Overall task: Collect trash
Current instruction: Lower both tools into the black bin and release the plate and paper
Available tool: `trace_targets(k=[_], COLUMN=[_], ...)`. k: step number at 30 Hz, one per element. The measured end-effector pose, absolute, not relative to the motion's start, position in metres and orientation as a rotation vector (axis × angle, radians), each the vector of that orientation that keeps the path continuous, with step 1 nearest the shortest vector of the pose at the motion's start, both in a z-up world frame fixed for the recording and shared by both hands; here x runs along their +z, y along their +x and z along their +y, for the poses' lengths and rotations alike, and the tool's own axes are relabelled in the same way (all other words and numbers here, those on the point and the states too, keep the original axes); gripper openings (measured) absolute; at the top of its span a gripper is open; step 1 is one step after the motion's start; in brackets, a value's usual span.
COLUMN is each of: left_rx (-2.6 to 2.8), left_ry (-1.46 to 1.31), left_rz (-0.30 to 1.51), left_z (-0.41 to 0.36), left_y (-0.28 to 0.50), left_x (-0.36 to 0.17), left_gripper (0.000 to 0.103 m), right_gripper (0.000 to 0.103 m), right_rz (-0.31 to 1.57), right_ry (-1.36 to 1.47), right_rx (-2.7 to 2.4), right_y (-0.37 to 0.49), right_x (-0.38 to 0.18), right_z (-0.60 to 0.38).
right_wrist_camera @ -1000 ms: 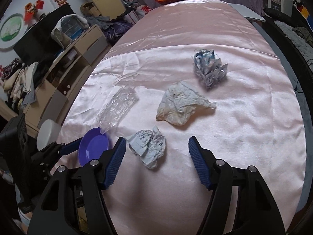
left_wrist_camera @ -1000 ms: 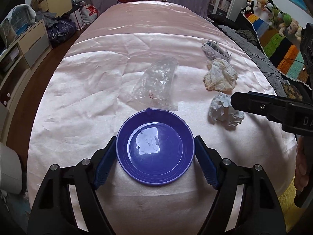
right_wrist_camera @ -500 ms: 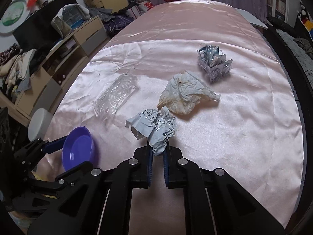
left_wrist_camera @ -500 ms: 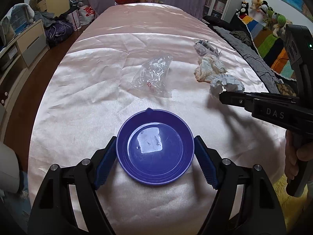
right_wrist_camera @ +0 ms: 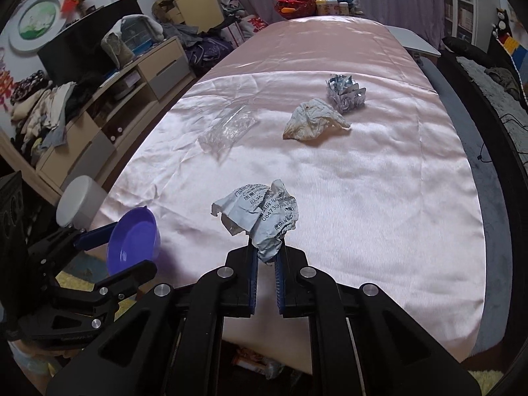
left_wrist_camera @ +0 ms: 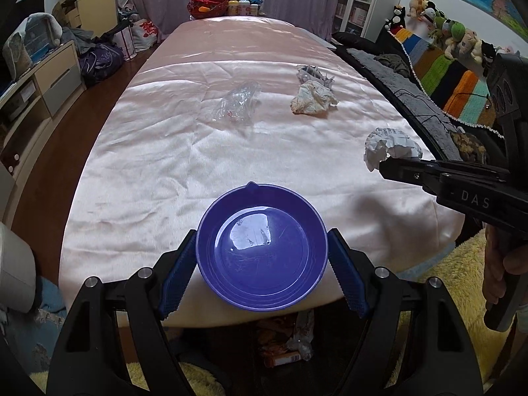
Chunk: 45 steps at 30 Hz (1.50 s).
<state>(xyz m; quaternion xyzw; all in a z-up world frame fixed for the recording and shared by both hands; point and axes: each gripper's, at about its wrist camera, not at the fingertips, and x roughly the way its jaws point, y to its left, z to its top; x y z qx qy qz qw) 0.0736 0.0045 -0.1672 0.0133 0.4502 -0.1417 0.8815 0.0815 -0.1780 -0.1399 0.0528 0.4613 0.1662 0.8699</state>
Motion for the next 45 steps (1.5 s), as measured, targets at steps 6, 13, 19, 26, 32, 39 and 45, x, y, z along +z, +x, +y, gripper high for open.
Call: trace_targets(k=[6,13,19,26,32,39,45], left_rx=[-0.314,-0.337,-0.356,-0.371,-0.372,-0.392,-0.410], left_ry=[0.027,0.033,0.030,0.027,0.038,0.044,0.031], left_rz=[0.942,0.968,1.017,1.089,1.160,1.209,1.247], left_z=[0.003,-0.001,-0.004,-0.008,-0.012,-0.016,-0.018], left_y=[0.036,-0.003,-0.024,-0.033,-0.036,-0.034,-0.031], left_x=[-0.166,-0.179,-0.203,-0.237,-0.261,-0.279,-0.289], left_gripper=[0.073,0.074,0.074,0.074,0.074,0.074,0.074], right_gripper=[0.010,0.010,0.010,0.010,0.010,0.012,0.015], right_rz=[0.965,0.982,1.048,1.167,1.249,1.310,1.333], right_ry=[0.115,0.108,0.108,0.110,0.093,0.085,0.112], right_rx=[0.356,0.365,0.373,0.354,0.324,0.332,0.331], right_y=[0.039,-0.004,-0.024,-0.033,-0.034,-0.026,-0.019], right_x=[-0.139,-0.149,-0.175,-0.222,-0.248,-0.265,-0.272], right_z=[-0.178,-0.176,-0.173,-0.169,-0.166,-0.158,-0.157])
